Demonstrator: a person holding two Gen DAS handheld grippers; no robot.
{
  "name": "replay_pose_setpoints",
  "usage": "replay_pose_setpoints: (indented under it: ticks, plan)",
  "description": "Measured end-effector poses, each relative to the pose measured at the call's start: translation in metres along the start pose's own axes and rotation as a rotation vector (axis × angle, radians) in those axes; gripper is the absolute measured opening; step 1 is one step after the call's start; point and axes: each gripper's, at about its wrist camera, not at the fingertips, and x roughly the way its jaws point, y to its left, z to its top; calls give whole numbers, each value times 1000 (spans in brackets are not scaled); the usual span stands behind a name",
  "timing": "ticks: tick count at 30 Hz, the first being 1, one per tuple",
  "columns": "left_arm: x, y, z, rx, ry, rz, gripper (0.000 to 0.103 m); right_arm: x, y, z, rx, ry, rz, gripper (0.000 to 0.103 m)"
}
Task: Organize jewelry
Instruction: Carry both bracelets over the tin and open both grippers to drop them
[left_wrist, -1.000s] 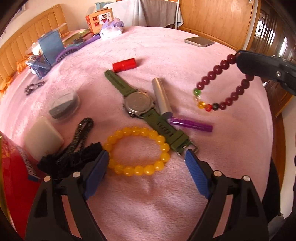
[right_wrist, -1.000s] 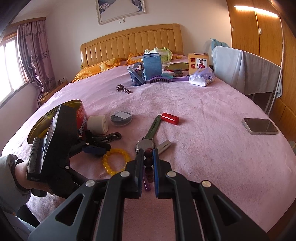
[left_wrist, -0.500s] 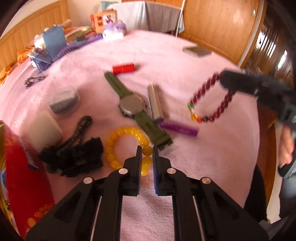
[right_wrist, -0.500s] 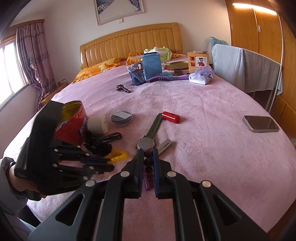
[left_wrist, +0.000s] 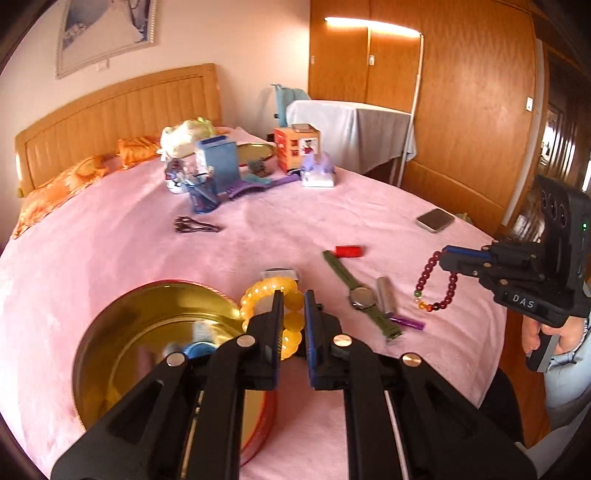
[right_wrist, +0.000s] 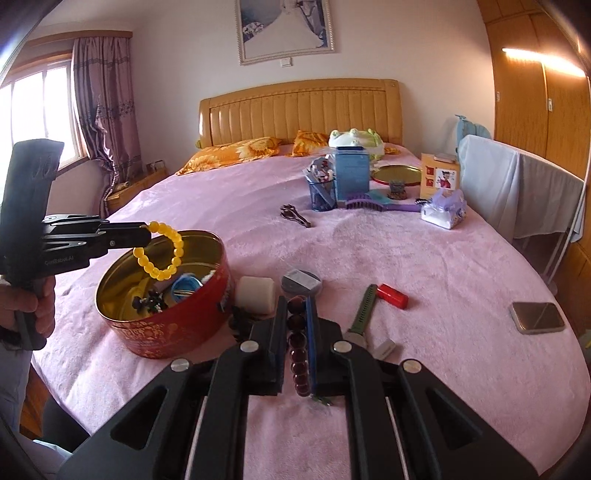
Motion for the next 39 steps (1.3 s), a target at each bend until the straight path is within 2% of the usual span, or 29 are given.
replay_pose_setpoints:
  ticks: [4,7,15,21,24,29,32,35,37,39]
  plan:
    - [-27,46,-17,-75,-12,67,11,14,39,19,-63,-4,54,11]
    - [-37,69,-34,-94,-9,115,11,28,72,32,-109,5,98,11]
    - [-43,128,-76,-208,1,145,11,71,157,51,-217,42,188,11]
    - [-31,154,-101,-269,18,129,11,122,202,40,-261,140,242,11]
    - [-28,157,-109,-284,18,125,11,150,216,28,-283,219,245,11]
    - [-27,160,-116,-304,7,104,11,184,221,13,-306,352,203,11]
    - [-28,162,-119,-312,5,95,11,193,218,12,-313,395,192,11]
    - [-27,160,-121,-311,12,89,11,193,214,13,-306,391,175,11]
    - [-25,158,-121,-305,19,85,11,188,209,15,-288,369,167,23]
    - [-24,153,-120,-298,24,73,11,179,202,20,-265,323,143,65]
